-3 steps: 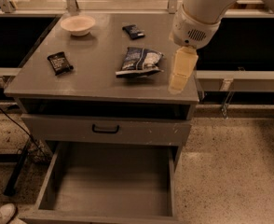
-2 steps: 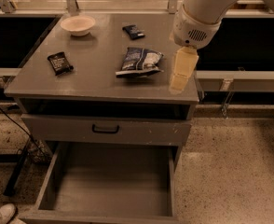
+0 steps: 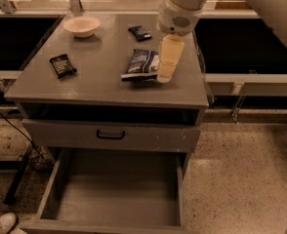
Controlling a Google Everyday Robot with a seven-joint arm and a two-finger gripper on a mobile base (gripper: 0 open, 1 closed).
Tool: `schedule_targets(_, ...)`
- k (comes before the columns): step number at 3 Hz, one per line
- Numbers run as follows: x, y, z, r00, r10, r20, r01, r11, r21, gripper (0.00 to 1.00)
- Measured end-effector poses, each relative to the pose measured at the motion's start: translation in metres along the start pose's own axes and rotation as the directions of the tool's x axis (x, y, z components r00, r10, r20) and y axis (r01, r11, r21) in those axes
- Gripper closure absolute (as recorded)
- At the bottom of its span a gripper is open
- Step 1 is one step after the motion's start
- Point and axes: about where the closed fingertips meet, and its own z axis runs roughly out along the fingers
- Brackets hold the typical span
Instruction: Place blue chip bag into middle drawer
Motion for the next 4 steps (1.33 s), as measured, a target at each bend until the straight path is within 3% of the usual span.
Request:
schedule_targets(1, -0.027, -0.021, 0.015, 0.999, -0.04, 0.009, 0.04, 0.9991, -0.013, 0.0)
schedule_targets(3, -0.03, -0.023, 0.015, 0.999, -0.04, 0.015, 0.04, 0.9992, -0.006, 0.0)
schedule_targets(4, -0.026, -0.045, 0.048, 0.997, -0.005, -0.081, 0.003, 0.9997, -0.024, 0.0)
